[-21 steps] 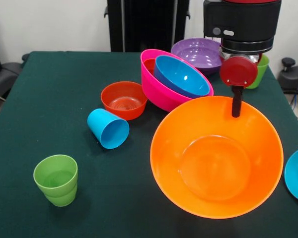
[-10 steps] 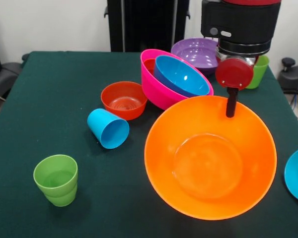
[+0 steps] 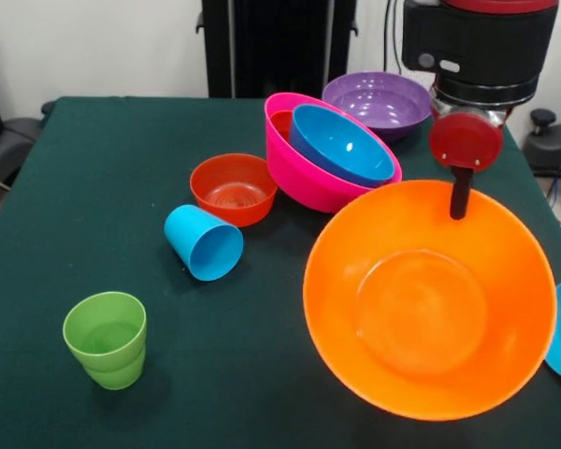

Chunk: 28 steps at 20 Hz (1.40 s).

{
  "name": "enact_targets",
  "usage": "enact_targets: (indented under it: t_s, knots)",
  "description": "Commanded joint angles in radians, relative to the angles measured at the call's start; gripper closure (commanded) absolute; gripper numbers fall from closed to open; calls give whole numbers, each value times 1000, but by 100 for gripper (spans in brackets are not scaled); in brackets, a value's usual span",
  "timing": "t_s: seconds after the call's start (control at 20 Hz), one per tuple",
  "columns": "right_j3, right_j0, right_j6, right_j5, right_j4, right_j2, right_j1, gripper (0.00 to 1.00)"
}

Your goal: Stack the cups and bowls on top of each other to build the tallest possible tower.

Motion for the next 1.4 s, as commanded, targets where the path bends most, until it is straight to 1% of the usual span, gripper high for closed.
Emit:
enact_targets:
  t_s: [0.05, 0.1, 0.2, 0.45, 0.65, 0.9, 1.2, 1.3, 1.4]
  knots:
    - [-129, -3, -164, 366, 111, 29, -80, 100]
    - [-146, 1, -173, 419, 123, 28, -92, 100]
    - [-160, 5, -195, 478, 127, 27, -112, 100]
    - [-125, -14, -240, 456, 103, 46, -163, 100]
    - [-131, -23, -280, 476, 88, 70, -181, 100]
    - [-149, -8, -280, 468, 50, 67, -158, 100]
    - [-172, -10, -309, 467, 30, 67, -136, 100]
    - [-162, -20, -319, 460, 34, 71, -139, 100]
    - [-128, -45, -331, 434, 47, 79, -148, 100]
